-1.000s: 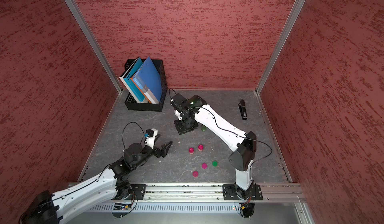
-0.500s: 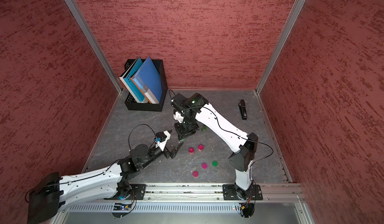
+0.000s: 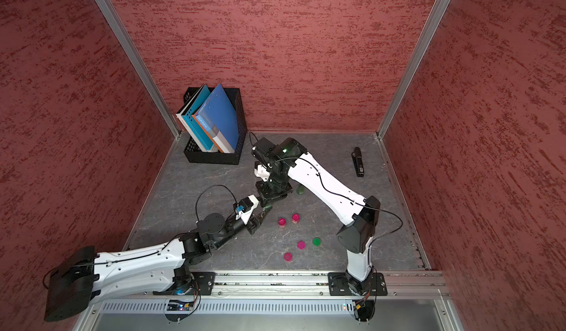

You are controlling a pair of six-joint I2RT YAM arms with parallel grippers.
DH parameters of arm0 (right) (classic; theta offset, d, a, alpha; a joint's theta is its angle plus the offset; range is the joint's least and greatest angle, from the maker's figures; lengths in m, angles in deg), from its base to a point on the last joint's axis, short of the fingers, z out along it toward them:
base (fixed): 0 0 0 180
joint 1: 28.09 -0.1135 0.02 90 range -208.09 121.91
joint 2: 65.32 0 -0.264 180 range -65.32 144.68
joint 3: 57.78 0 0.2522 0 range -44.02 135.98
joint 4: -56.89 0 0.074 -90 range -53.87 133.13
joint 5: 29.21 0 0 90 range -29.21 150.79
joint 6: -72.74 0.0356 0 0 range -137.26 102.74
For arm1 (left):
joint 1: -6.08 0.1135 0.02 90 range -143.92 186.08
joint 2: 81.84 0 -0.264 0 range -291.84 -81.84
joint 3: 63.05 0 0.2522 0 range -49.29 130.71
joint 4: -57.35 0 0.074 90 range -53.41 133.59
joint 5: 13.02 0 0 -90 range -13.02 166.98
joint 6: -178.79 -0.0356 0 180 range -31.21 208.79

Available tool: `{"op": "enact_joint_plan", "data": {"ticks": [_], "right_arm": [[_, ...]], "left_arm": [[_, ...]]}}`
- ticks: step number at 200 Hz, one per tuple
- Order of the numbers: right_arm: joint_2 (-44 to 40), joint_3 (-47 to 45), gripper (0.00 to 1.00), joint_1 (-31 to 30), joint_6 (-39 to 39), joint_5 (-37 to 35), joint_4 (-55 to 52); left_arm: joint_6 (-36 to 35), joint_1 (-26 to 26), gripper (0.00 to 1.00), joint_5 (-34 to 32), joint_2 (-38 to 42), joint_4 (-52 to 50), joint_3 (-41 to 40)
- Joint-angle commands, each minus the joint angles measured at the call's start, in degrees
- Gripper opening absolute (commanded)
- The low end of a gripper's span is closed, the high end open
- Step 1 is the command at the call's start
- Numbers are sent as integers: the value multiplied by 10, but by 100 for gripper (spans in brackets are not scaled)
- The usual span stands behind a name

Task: Close the paint jar lid
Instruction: Pick up the paint jar from the center of the board.

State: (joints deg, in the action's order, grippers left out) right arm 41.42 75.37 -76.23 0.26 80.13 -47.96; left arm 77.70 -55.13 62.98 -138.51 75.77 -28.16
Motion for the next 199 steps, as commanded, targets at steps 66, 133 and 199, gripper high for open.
{"op": "enact_joint_plan", "data": {"ticks": [66,133,199], "right_arm": [[12,-9,28,0,-2,17,14],[13,-17,30,-1,-3,19,21],[6,-7,40,0,5,8,26]], "left_arm": [[-1,-6,34,-18,16,6,14],[-2,-9,27,-23,17,7,16],[2,-12,25,-23,15,-2,15]]}}
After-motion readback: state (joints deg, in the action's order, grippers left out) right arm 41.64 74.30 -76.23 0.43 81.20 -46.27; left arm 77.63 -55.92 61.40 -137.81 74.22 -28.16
